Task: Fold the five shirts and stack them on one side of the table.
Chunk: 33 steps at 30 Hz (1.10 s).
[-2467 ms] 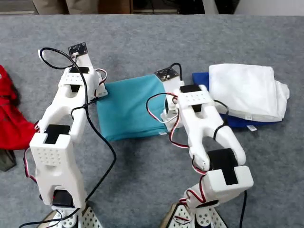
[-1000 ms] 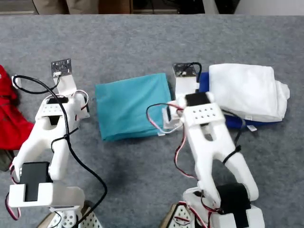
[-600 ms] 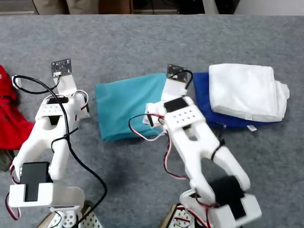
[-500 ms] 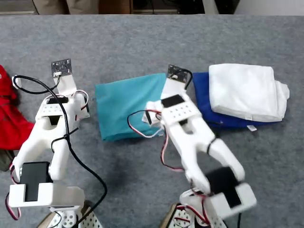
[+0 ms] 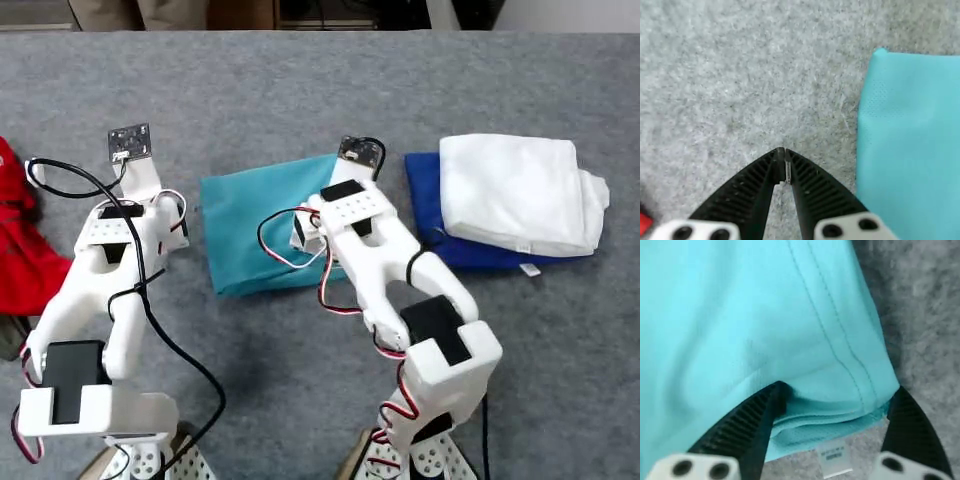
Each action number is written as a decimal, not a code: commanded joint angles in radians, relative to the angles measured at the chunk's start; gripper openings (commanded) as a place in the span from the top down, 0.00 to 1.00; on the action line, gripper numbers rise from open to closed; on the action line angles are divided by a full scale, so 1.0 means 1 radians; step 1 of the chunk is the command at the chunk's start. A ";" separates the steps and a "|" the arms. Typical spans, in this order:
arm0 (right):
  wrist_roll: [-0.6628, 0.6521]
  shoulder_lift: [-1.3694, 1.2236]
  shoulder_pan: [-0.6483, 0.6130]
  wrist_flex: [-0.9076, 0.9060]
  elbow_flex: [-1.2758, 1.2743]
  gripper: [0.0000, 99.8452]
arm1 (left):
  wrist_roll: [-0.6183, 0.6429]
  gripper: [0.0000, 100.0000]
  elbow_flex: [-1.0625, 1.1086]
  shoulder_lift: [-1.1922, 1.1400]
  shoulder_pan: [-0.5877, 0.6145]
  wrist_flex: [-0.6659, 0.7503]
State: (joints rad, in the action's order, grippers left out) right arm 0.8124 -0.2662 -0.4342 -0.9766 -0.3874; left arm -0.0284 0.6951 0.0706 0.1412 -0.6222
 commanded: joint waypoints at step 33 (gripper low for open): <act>-0.408 -0.044 0.498 -0.491 0.727 0.99 | -0.006 0.98 -0.002 0.039 0.006 0.018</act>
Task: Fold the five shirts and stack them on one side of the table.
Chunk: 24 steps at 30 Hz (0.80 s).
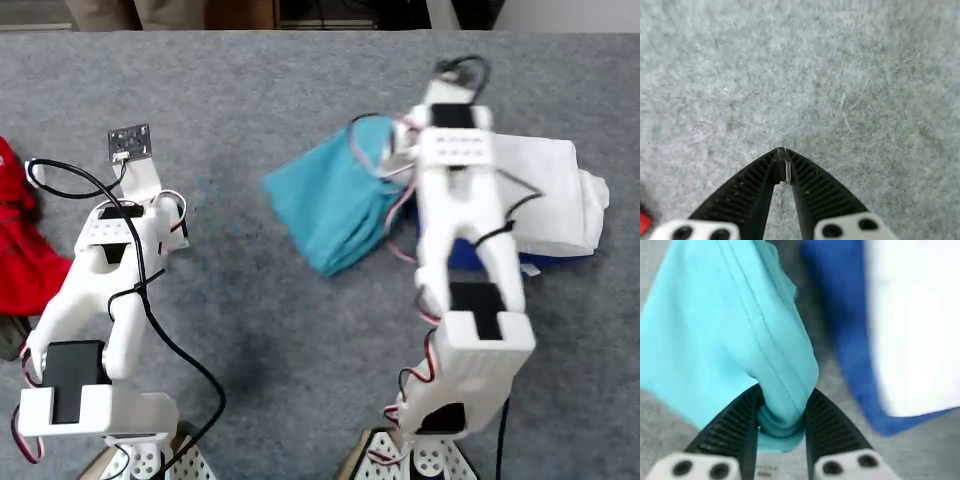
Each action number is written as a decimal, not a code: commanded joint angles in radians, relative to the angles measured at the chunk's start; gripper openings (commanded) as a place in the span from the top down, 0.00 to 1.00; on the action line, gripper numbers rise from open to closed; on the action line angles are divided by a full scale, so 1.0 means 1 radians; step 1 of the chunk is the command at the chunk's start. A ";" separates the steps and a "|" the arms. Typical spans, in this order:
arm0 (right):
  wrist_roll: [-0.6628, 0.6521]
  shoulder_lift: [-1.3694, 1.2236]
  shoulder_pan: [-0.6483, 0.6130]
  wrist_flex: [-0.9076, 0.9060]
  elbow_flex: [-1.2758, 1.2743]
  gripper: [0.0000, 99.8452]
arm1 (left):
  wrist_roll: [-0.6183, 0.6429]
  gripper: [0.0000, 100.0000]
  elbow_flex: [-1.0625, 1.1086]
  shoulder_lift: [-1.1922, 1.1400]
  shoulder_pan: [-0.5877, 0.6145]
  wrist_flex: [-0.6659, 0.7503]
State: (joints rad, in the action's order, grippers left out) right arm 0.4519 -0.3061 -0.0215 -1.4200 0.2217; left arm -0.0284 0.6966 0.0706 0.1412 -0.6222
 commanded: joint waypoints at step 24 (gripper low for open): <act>-0.235 -0.122 0.576 -0.109 0.341 0.99 | -0.006 0.98 -0.002 0.039 0.006 0.015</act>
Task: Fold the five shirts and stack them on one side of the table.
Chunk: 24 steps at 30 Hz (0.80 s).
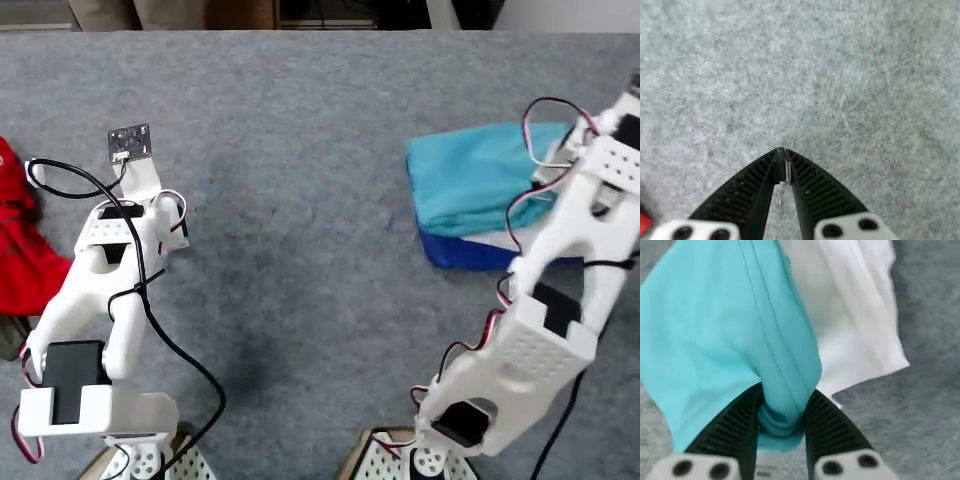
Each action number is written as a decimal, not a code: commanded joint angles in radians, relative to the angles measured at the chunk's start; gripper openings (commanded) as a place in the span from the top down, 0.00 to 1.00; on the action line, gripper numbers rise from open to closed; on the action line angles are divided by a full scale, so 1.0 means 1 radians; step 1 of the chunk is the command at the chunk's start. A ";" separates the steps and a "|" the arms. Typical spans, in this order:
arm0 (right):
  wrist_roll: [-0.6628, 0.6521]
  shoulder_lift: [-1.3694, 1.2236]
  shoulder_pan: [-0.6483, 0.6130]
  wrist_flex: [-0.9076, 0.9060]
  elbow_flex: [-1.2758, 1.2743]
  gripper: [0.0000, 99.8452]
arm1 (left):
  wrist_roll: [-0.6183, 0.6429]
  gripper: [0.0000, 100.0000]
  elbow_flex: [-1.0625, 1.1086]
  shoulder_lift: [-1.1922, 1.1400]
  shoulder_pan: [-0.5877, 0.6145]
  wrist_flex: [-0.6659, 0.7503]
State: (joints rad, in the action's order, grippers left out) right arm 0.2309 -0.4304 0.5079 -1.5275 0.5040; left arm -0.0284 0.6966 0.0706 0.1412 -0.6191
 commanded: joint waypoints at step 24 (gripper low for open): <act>-0.066 0.002 0.120 -0.023 0.058 0.78 | -0.006 0.98 -0.002 0.039 0.006 0.014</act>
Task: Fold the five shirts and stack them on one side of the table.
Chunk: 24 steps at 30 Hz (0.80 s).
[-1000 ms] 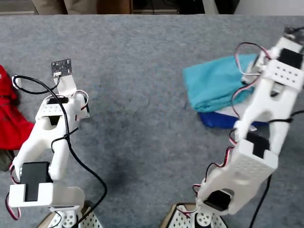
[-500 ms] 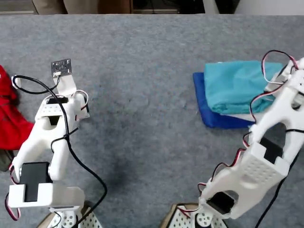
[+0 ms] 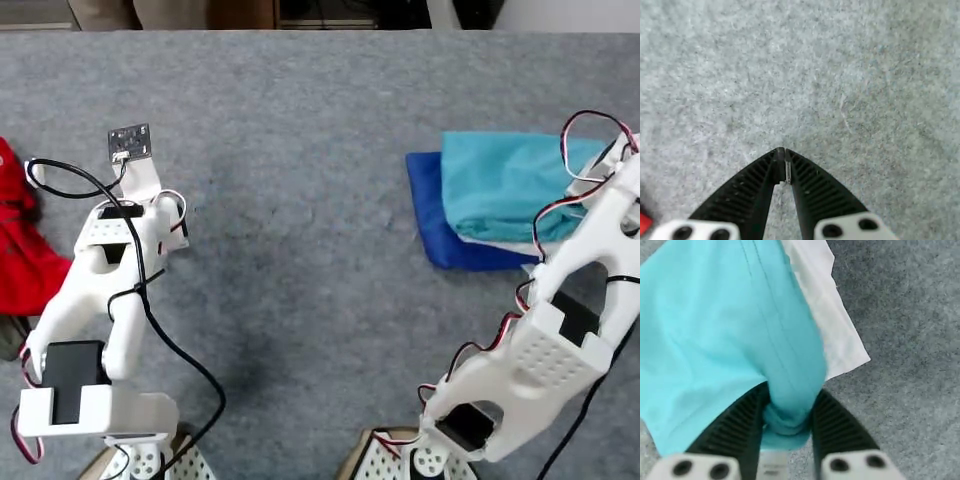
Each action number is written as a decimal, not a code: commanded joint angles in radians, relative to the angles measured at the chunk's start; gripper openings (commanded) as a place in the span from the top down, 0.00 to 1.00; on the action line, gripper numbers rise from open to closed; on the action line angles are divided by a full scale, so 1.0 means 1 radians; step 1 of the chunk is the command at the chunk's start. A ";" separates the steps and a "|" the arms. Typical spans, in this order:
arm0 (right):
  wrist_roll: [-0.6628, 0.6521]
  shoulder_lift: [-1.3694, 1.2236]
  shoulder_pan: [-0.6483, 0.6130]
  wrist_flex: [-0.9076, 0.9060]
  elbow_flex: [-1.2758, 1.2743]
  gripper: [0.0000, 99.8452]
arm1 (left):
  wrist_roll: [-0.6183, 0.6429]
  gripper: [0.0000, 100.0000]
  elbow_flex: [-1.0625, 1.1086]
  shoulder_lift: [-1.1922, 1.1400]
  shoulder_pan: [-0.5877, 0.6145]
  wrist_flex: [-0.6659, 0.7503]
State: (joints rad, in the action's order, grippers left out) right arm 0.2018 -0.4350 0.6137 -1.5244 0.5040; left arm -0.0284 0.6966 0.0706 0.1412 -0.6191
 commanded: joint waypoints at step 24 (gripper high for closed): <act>-0.083 0.048 -0.107 -0.262 0.358 0.94 | -0.083 0.88 -0.517 0.111 0.546 -0.491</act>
State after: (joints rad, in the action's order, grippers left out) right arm 0.1266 -0.4350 0.5723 -1.7668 0.8523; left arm -0.0729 0.2486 0.1366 0.5923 -1.0948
